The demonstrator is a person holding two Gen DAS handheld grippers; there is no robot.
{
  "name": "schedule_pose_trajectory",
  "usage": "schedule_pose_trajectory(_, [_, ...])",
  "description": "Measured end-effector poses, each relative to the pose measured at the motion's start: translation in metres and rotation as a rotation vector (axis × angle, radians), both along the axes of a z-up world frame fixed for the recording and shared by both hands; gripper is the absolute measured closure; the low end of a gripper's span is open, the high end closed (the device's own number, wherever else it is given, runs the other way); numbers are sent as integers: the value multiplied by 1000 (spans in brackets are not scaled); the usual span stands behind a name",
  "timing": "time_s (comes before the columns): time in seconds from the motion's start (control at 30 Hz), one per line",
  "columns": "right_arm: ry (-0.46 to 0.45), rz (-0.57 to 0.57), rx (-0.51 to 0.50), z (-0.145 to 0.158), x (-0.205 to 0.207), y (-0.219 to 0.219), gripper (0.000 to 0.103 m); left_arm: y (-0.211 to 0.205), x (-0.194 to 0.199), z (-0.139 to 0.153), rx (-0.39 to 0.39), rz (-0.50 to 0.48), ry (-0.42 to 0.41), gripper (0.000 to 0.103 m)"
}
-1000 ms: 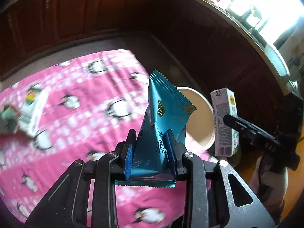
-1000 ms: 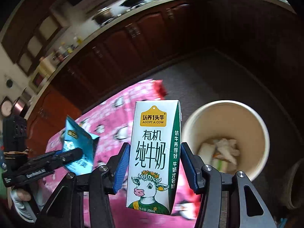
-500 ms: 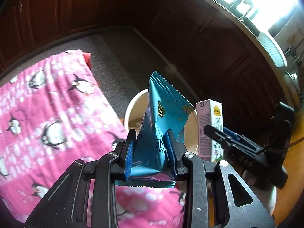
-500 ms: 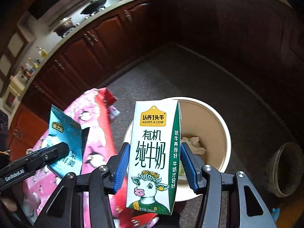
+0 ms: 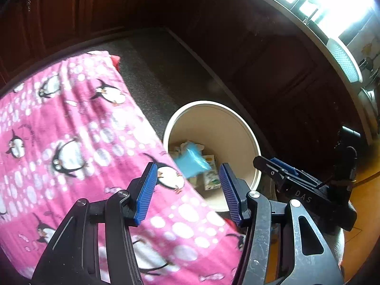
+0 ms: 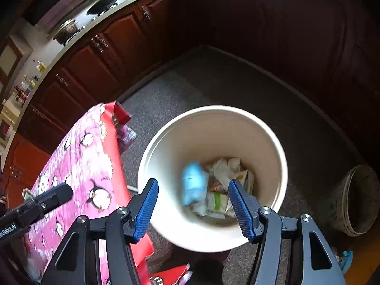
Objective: Collect trash
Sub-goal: 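Move both open tools back over the remaining trash on the table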
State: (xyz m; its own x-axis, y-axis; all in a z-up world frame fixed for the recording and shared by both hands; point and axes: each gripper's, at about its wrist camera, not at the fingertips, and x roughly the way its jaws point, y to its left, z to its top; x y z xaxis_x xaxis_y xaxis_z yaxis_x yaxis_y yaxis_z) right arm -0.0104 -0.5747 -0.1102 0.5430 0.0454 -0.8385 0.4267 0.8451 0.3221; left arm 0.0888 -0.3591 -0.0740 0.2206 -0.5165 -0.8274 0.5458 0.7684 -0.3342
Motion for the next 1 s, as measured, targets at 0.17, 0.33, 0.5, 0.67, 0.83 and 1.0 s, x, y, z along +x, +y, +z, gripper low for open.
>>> schedule_pose_trajectory(0.17, [-12, 36, -3, 4, 3, 20, 44, 28, -1, 10, 12, 27, -40, 50])
schedule_pose_trajectory(0.33, [-39, 85, -8, 17, 10, 48, 41, 55, -5, 22, 23, 57, -77, 50])
schedule_pose_trajectory(0.5, [-67, 154, -7, 29, 21, 81, 41, 91, -9, 33, 17, 99, -90, 50])
schedule_pose_trajectory(0.67, [-86, 232, 10, 35, 35, 119, 39, 144, -4, 36, 18, 171, -82, 50])
schedule_pose_trajectory(0.83, [-85, 319, 45, 32, 54, 163, 38, 220, 13, 33, 36, 285, -73, 41])
schedule_pose_trajectory(1.0, [-77, 403, 73, 29, 72, 203, 37, 297, 31, 28, 94, 386, -88, 38])
